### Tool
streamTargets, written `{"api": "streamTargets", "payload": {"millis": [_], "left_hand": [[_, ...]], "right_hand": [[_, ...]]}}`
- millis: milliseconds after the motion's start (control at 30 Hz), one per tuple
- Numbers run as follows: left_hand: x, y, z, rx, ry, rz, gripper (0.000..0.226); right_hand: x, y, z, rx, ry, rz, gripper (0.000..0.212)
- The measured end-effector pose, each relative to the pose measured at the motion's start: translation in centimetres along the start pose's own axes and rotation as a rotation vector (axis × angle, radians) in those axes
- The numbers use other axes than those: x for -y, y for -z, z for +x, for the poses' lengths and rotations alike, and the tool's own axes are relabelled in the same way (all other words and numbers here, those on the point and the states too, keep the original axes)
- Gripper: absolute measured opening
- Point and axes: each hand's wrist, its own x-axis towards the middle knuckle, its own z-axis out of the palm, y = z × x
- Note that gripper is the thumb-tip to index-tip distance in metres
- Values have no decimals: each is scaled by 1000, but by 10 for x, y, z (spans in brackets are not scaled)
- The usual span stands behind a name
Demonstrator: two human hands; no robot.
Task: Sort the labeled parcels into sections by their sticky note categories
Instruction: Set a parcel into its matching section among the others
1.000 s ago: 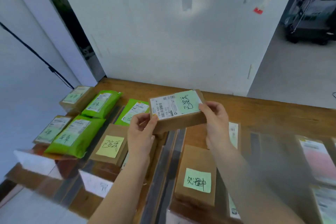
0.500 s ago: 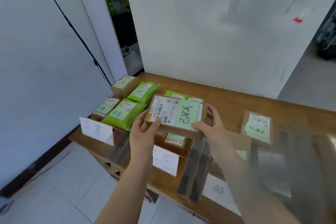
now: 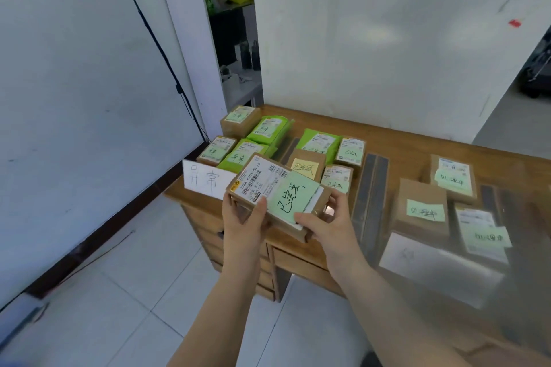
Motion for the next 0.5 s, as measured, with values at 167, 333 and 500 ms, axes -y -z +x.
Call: {"api": "streamTargets", "payload": {"millis": [167, 333, 500], "left_hand": [[-12, 35, -8, 0, 11, 16, 70], [-20, 54, 1, -2, 40, 66, 69], [-24, 55, 21, 86, 76, 120, 60]], "right_hand": [[-15, -25, -17, 11, -30, -61, 50], [-16, -31, -14, 44, -81, -150, 33], [-15, -27, 3, 94, -127, -229, 29]]}}
